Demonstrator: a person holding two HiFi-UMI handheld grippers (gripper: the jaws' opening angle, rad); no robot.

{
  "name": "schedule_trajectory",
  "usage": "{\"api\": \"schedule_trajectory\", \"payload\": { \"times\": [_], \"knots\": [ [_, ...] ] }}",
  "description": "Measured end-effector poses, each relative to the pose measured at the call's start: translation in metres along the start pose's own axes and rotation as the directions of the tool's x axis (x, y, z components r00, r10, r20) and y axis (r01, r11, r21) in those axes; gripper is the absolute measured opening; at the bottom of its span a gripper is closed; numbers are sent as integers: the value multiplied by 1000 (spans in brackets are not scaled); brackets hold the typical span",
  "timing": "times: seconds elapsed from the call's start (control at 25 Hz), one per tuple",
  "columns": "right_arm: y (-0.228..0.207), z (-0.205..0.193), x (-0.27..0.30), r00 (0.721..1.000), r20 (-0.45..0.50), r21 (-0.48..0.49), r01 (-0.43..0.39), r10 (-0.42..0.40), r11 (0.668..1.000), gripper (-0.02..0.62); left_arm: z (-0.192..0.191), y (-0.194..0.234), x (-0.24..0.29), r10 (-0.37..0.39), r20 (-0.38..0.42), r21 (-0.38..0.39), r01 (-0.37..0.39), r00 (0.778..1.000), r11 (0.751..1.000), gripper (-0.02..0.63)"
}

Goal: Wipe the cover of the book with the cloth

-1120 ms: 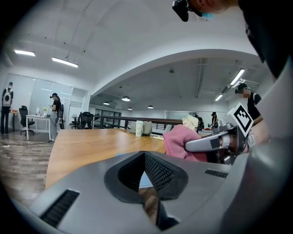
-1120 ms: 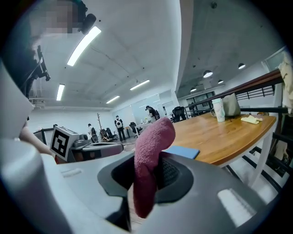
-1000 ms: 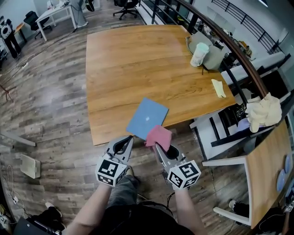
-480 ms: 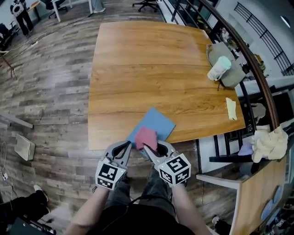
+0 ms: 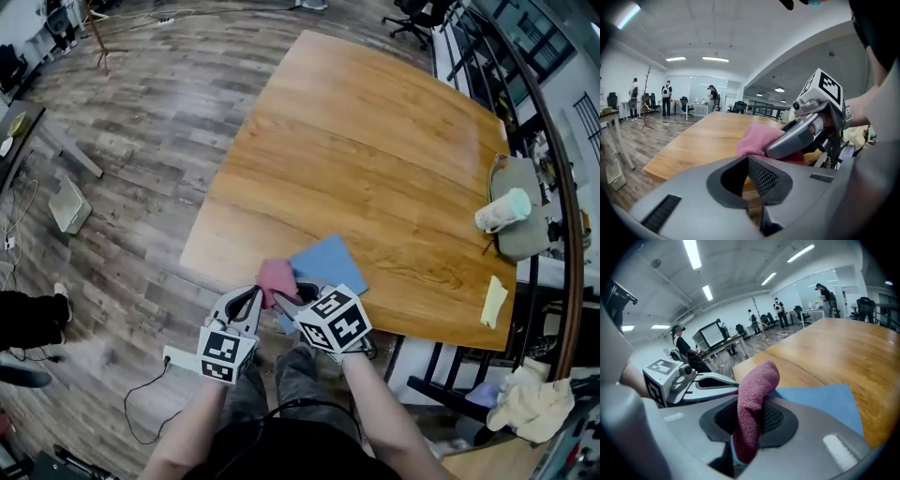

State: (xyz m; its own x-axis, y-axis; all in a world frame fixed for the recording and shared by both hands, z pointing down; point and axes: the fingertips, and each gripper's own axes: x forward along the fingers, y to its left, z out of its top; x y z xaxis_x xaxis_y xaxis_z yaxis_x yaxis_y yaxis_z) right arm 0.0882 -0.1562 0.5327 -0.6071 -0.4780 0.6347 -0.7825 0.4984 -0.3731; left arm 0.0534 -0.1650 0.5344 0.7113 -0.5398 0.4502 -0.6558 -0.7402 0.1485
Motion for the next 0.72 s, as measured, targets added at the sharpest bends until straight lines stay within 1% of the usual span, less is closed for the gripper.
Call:
{"api": "schedule_trajectory", "payload": {
  "times": [0.08, 0.16, 0.24, 0.4, 0.52, 0.72],
  "knots": [
    [4, -2, 6, 998, -51, -43, -37, 35, 998, 91, -5, 0, -2, 51, -3, -18, -51, 999, 999, -5],
    [6, -3, 12, 995, -76, -45, -66, 62, 997, 92, -8, 4, -4, 99, -1, -35, -99, 995, 994, -5],
    [3, -4, 16, 994, -89, -38, -75, 71, 997, 91, -8, 5, -5, 122, 9, -53, -121, 992, 991, -5],
    [-8, -6, 16, 991, -110, -23, -82, 79, 996, 91, -3, -5, -1, 116, 34, -57, -114, 993, 992, -5],
    [-16, -7, 12, 989, -124, -21, -79, 76, 997, 91, -2, -12, 2, 117, 33, -27, -116, 993, 993, -5],
    [-40, -6, 1, 991, -127, -11, -32, 30, 999, 92, -3, -21, 7, 101, 19, 10, -101, 995, 995, -5]
  ]
}}
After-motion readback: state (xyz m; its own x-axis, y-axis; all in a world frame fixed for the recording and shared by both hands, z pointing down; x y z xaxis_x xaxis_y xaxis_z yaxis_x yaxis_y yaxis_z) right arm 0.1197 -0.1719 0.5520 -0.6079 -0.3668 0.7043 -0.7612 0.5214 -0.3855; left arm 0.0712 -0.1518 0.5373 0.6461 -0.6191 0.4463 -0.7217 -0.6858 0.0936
